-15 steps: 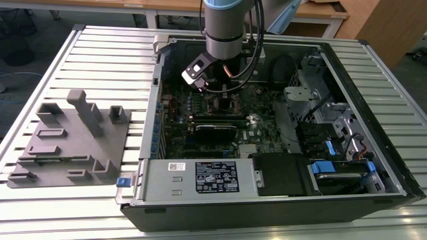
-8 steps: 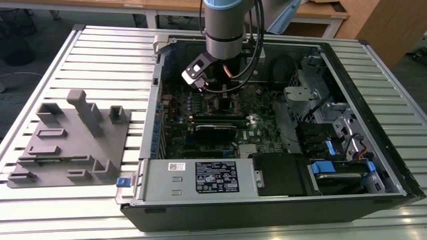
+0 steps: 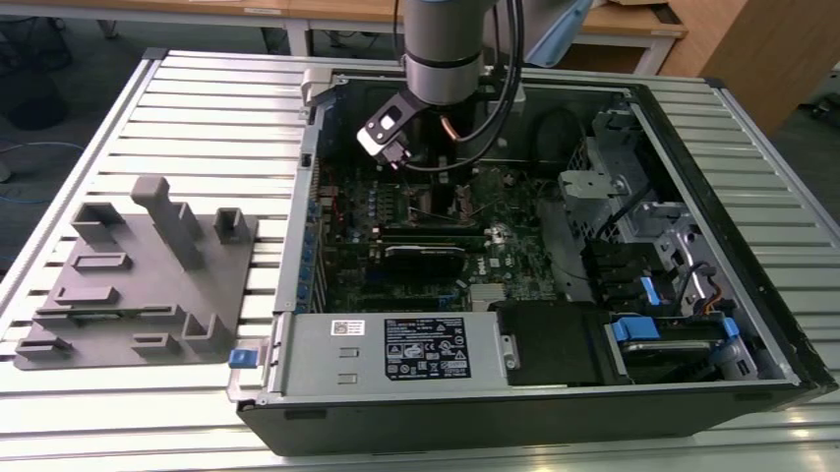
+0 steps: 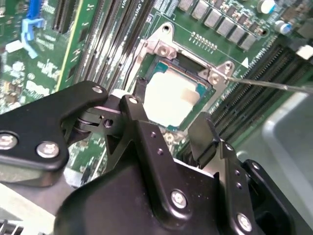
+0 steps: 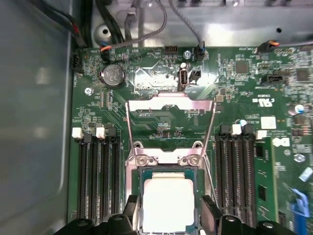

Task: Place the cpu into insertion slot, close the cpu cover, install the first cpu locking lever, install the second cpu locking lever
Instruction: 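Place the cpu into insertion slot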

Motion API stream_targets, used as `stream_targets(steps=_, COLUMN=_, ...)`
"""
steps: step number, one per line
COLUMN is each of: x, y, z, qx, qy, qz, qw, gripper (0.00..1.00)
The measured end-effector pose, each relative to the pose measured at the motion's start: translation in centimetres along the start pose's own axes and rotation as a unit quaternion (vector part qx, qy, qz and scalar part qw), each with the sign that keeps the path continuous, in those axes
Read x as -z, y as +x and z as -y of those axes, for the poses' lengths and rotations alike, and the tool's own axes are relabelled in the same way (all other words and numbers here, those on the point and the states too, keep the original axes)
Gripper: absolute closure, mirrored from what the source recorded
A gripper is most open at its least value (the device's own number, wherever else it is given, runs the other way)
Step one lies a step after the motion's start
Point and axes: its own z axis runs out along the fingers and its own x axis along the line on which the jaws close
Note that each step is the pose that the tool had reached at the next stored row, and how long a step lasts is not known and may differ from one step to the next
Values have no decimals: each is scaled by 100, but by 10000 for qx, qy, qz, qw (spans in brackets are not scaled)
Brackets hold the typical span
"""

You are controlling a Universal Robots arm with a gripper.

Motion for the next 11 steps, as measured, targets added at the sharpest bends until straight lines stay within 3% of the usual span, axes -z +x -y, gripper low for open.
stream_targets(steps=3, x=71, y=0, z=-7, qx=0, qy=1, qz=0, qw=10000, gripper=38)
stream_targets(steps=11, x=77, y=0, z=-8, qx=0, qy=0, qz=0, qw=10000, gripper=40)
